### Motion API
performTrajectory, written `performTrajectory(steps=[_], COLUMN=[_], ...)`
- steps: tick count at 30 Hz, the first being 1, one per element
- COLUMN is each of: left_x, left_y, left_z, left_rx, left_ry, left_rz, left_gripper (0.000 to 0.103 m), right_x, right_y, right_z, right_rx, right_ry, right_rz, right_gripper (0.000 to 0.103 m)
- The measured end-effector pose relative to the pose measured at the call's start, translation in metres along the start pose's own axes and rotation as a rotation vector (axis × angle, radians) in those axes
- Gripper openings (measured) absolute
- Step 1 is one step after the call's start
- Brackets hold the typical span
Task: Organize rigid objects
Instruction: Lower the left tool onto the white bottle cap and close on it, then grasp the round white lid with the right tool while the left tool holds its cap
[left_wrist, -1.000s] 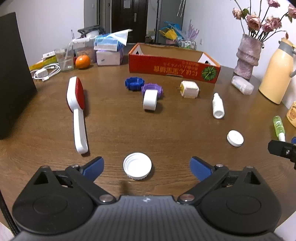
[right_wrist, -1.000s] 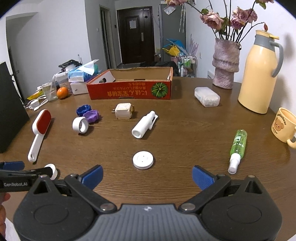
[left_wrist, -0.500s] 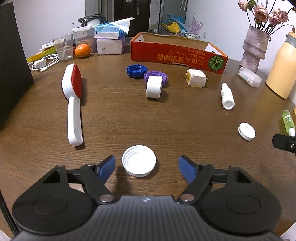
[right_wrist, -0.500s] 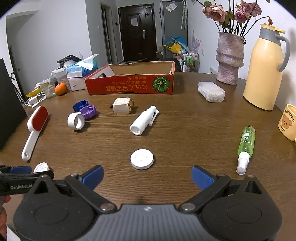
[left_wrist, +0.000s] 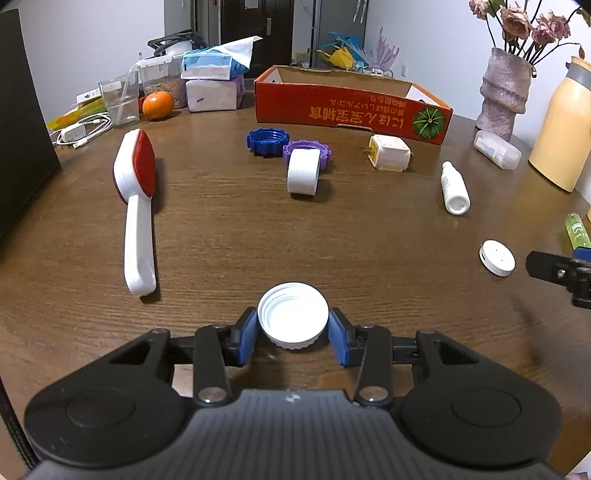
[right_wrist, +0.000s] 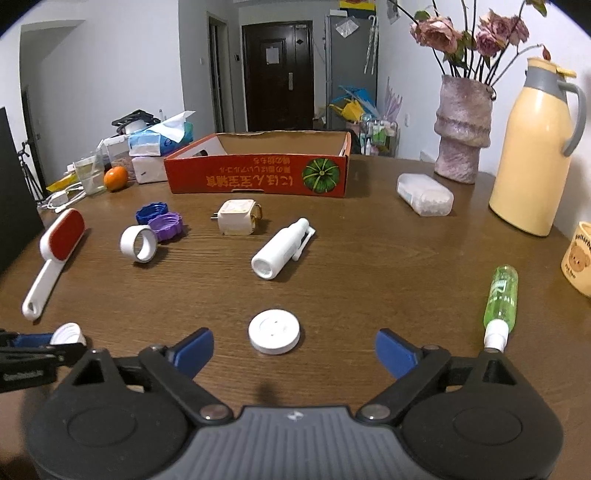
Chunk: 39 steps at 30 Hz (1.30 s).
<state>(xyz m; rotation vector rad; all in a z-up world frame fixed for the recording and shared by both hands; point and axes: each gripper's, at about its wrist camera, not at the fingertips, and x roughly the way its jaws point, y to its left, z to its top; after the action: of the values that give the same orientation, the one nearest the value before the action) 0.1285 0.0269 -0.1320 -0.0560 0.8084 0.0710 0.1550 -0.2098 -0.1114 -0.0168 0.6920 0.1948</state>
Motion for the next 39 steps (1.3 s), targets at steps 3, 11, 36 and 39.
performTrajectory(steps=[3,11,36,39], left_x=[-0.001,0.0,0.005,0.005], left_y=[0.001,0.0,0.002,0.001], left_z=[0.003,0.01,0.043,0.052], left_rx=[-0.002,0.006,-0.013,-0.014], left_ry=[-0.013,-0.031,-0.101,-0.117], left_rz=[-0.002,-0.002,-0.033,-0.035], left_gripper=[0.041,0.041,0.041,0.041], right_x=[0.008,0.036,0.046,0.044], right_y=[0.0,0.004,0.015,0.016], right_z=[0.001,0.001,0.015,0.021], right_rx=[-0.005,-0.011,-0.055,-0.061], right_ry=[0.012,0.047,-0.002,-0.023], right_rz=[0.021,0.035,0.05,0.048], right_gripper=[0.084,0.051,0.038,0.038])
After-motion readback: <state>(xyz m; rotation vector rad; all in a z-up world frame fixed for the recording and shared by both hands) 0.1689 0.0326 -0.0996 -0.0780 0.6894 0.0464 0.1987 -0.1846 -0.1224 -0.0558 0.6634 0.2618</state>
